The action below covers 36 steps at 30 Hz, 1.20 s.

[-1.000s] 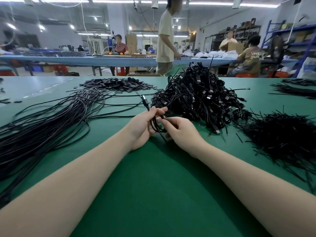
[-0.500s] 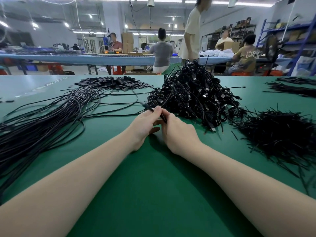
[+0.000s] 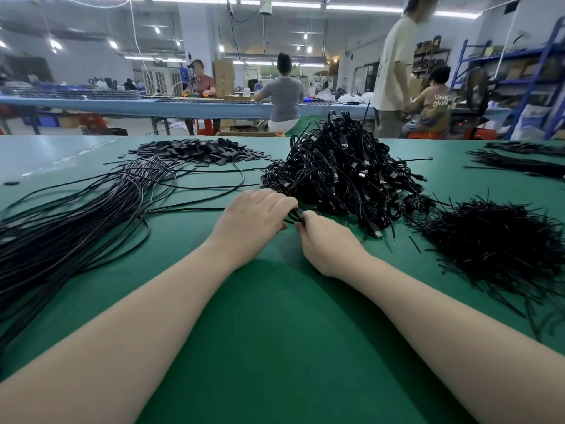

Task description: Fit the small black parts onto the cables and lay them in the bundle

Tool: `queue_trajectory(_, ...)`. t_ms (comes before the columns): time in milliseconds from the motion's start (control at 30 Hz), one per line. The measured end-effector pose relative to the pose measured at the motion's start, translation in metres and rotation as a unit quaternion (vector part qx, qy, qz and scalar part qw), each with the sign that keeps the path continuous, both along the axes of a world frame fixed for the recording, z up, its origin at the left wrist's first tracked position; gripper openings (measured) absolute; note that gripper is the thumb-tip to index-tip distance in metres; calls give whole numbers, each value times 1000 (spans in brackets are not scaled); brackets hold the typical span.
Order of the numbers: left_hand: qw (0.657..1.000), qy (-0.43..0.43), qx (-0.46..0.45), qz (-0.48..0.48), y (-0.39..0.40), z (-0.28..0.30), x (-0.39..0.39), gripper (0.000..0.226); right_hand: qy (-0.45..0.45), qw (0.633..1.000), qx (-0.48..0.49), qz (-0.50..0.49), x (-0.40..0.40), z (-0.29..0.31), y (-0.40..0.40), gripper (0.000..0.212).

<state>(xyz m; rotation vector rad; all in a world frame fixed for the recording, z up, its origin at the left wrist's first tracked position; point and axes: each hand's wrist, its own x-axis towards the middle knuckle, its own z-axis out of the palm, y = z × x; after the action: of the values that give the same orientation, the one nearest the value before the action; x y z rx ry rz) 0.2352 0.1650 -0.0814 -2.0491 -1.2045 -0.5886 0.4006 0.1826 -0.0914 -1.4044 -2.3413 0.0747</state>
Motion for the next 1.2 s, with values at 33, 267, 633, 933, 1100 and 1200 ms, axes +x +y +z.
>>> queue_trajectory(33,1000,10,5,7,0,0,1,30,-1,1000,-9,10,1,2,-2,19)
queue_trajectory(267,992,112,33,41,-3,-3,8,20,-72,985,-130,84,13,31,1,26)
queue_trajectory(633,953,-211,-194,100,10,-20,-1,26,-209,971,-114,-25,88,139,24,70)
queue_trajectory(933,944,-221,-223,103,9,-18,4,34,-415,879,-15,-233,180,101,30,33)
queue_trajectory(1100,936,-248,-229,100,8,-17,4,36,-373,889,60,-259,181,98,28,18)
queue_trajectory(1200,922,-279,-255,88,9,-15,2,37,-384,882,71,-263,178,103,29,18)
